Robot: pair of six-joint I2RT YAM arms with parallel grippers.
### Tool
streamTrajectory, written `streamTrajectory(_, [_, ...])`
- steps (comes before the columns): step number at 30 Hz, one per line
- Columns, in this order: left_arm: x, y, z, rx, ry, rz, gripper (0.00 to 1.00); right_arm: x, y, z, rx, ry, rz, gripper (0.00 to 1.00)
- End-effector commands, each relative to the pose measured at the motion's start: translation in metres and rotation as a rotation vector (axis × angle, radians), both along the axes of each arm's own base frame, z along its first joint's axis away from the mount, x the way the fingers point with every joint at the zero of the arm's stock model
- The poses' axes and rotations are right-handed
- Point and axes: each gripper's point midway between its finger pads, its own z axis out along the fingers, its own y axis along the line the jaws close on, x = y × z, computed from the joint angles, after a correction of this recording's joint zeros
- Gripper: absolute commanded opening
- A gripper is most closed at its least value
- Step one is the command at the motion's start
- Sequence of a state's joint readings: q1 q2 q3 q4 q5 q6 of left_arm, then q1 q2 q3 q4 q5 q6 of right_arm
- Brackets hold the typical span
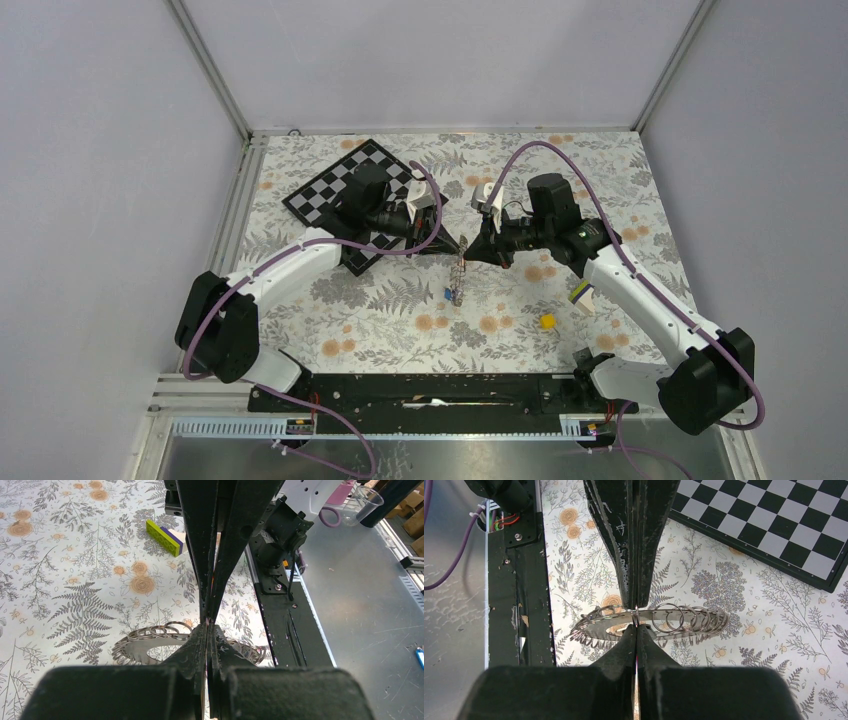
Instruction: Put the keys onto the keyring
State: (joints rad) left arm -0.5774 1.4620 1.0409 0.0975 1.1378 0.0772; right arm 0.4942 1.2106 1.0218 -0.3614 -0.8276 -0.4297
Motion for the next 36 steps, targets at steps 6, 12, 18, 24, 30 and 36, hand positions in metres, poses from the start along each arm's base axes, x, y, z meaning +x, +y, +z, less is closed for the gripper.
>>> streamTrajectory(6, [-0.002,0.0,0.026,-0.105,-0.061,-0.018,0.0,0.002,0.002,0.002,0.024,-0.006,0.002,0.0])
streamTrajectory(12, [-0.004,0.0,0.033,-0.156,-0.028,-0.014,0.0,0.002,0.003,-0.001,0.025,0.002,0.002,0.02])
streamTrajectory(18, [-0.003,0.0,0.03,-0.149,-0.022,-0.001,0.0,0.003,0.003,-0.002,0.026,0.01,-0.003,0.05])
streamTrajectory(24, [-0.002,0.0,0.027,-0.145,-0.02,0.005,0.0,0.003,0.005,-0.002,0.034,0.02,0.0,0.09])
streamTrajectory(30, [-0.002,0.001,0.023,-0.135,-0.022,0.005,0.0,0.002,0.004,0.004,0.04,0.008,0.002,0.24])
streamTrajectory(36, [-0.003,0.002,0.022,-0.133,-0.019,0.002,0.0,0.001,0.003,0.013,0.051,-0.01,0.009,0.26])
